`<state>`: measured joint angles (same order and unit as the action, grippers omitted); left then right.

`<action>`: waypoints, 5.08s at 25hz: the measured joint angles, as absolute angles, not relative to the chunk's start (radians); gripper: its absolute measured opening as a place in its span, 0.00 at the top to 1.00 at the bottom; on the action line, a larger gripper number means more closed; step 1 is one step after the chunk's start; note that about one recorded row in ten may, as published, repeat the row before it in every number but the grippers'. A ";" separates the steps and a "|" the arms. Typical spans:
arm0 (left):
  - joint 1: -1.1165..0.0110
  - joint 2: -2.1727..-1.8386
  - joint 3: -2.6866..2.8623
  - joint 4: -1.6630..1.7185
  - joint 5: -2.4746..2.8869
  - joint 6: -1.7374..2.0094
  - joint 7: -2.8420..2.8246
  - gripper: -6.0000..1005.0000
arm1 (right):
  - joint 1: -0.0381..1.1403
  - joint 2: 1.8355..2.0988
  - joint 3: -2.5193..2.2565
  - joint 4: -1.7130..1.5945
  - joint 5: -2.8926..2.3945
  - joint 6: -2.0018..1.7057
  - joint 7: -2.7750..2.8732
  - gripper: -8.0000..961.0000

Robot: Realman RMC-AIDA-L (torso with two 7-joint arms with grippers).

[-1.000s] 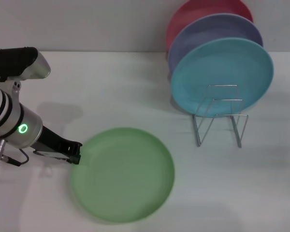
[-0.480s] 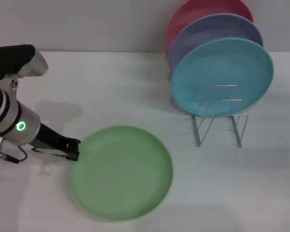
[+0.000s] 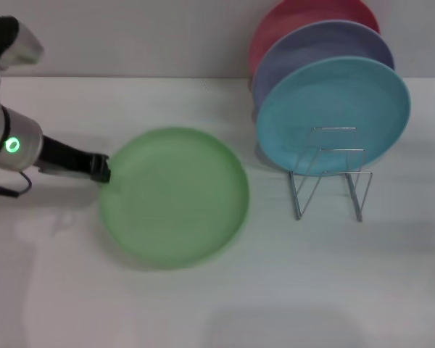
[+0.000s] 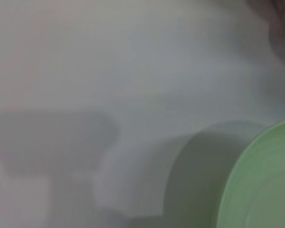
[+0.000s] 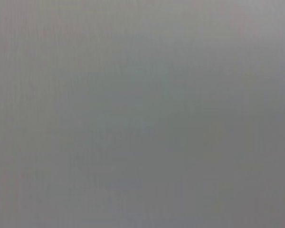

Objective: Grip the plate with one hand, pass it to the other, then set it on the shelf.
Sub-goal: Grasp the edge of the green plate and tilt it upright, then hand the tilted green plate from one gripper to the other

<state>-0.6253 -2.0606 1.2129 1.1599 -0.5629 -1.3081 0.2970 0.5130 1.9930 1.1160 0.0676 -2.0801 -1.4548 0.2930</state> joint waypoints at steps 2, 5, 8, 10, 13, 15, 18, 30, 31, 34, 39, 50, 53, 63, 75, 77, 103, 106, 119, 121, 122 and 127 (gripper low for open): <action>-0.628 -2.060 1.169 1.160 -0.563 -1.283 0.329 0.97 | 0.510 1.992 1.116 0.068 -2.080 -1.452 0.293 0.45; -0.626 -2.060 1.113 1.159 -0.563 -1.222 0.376 0.97 | 0.507 1.992 1.117 0.068 -2.080 -1.450 0.293 0.45; -0.613 -2.061 1.095 1.152 -0.565 -1.129 0.404 0.97 | 0.505 1.997 1.117 0.068 -2.080 -1.453 0.293 0.45; -0.601 -2.062 1.097 1.149 -0.566 -1.061 0.408 0.97 | 0.504 1.999 1.117 0.067 -2.081 -1.455 0.293 0.45; -0.576 -2.065 1.106 1.149 -0.583 -0.947 0.418 0.97 | 0.503 1.999 1.113 0.067 -2.083 -1.451 0.292 0.45; -0.549 -2.066 1.126 1.149 -0.628 -0.845 0.433 0.97 | 0.503 1.999 1.112 0.067 -2.085 -1.446 0.292 0.45; -0.500 -2.066 1.175 1.149 -0.728 -0.685 0.474 0.97 | 0.503 2.000 1.109 0.067 -2.087 -1.445 0.292 0.45; -0.315 -2.066 1.500 1.147 -1.129 -0.116 0.787 0.97 | 0.502 2.024 1.106 0.055 -2.089 -1.449 0.282 0.46; -0.297 -2.065 1.580 1.147 -1.125 0.008 0.794 0.97 | 0.500 2.030 1.106 0.052 -2.089 -1.452 0.281 0.46; -0.278 -2.064 1.667 1.142 -1.096 0.166 0.794 0.97 | 0.497 2.033 1.105 0.050 -2.089 -1.453 0.281 0.46; -0.255 -2.064 1.837 1.069 -0.999 0.564 0.742 0.97 | 0.491 2.040 1.104 0.043 -2.091 -1.445 0.281 0.46; -0.304 -2.058 1.884 0.610 -0.504 0.998 -0.066 0.97 | 0.462 2.078 0.996 0.040 -2.092 -1.487 0.244 0.46; -0.309 -2.057 1.879 0.504 -0.439 1.083 -0.201 0.97 | 0.400 2.086 0.910 0.124 -2.092 -1.534 0.205 0.46; -0.267 -2.064 1.890 0.426 -0.409 1.210 -0.336 0.97 | 0.238 2.083 0.647 0.348 -2.092 -1.727 0.043 0.46; -0.261 -2.074 1.955 0.416 -0.418 1.231 -0.348 0.97 | 0.393 2.078 0.379 0.315 -2.092 -1.643 0.060 0.46; -0.253 -2.074 1.960 0.416 -0.420 1.230 -0.354 0.97 | 0.409 2.078 0.347 0.315 -2.092 -1.621 0.068 0.46; -0.198 -2.080 2.248 0.495 -0.798 1.212 -0.036 0.97 | 0.481 2.089 0.265 0.456 -2.092 -1.320 0.070 0.46; -0.183 -2.080 2.288 0.540 -0.867 1.181 0.068 0.97 | 0.502 2.089 0.267 0.460 -2.092 -1.279 0.069 0.46; -0.109 -2.080 2.408 0.698 -1.074 1.193 0.393 0.97 | 0.567 2.089 0.277 0.460 -2.091 -1.182 0.064 0.46; -0.105 -2.080 2.429 0.706 -1.091 1.211 0.419 0.97 | 0.577 2.089 0.278 0.460 -2.091 -1.165 0.064 0.46; -0.103 -2.080 2.439 0.711 -1.101 1.220 0.433 0.97 | 0.581 2.089 0.278 0.460 -2.090 -1.157 0.063 0.46; -0.098 -2.080 2.485 0.738 -1.139 1.239 0.490 0.97 | 0.596 2.089 0.294 0.461 -2.087 -1.118 0.063 0.46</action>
<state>-0.0980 -2.0799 2.4853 0.7380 -1.1392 1.2389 0.4903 0.5958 2.0892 0.2940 0.4609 -2.0873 -1.1176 0.0630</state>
